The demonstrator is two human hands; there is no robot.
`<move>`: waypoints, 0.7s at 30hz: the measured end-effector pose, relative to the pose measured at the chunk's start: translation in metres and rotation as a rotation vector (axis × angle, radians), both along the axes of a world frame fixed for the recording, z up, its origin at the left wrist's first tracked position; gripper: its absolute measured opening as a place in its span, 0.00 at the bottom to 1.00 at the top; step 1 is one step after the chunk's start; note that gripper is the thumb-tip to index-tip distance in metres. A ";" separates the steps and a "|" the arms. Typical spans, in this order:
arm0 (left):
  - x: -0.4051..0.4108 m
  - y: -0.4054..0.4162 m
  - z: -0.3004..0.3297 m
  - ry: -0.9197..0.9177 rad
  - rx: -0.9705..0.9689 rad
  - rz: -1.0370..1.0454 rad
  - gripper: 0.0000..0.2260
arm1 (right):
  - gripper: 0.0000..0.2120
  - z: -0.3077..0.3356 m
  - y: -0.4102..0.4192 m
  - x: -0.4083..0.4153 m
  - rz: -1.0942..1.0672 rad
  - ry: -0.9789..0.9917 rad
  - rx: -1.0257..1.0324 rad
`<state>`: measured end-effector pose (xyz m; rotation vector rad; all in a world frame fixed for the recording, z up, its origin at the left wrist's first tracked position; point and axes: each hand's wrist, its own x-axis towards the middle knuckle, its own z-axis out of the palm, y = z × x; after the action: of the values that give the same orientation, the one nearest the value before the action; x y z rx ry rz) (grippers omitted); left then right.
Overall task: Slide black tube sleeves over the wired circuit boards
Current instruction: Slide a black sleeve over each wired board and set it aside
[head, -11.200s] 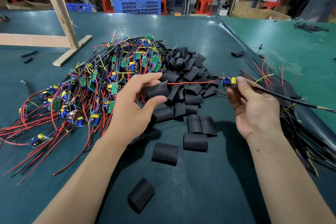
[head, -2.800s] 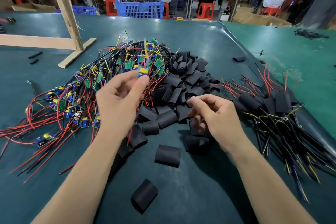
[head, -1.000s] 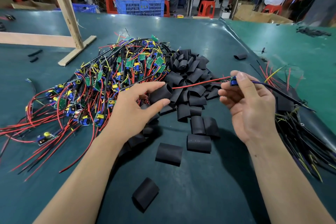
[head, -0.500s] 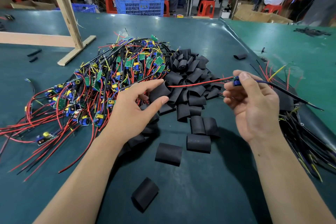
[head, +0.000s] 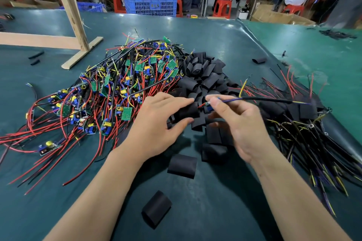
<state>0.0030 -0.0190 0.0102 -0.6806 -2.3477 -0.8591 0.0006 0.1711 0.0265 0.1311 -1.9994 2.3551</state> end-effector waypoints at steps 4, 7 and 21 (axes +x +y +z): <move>0.002 0.005 0.001 0.004 0.035 0.008 0.18 | 0.08 -0.003 -0.009 0.003 -0.005 0.031 -0.010; 0.004 0.007 0.002 -0.005 0.064 0.001 0.18 | 0.08 -0.003 -0.009 0.003 -0.044 0.069 -0.013; 0.005 0.006 0.003 -0.101 0.182 -0.080 0.16 | 0.14 0.001 0.003 0.001 0.059 0.191 0.076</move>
<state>0.0076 -0.0130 0.0131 -0.6722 -2.3065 -1.1505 0.0016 0.1740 0.0271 0.4074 -2.0193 2.2047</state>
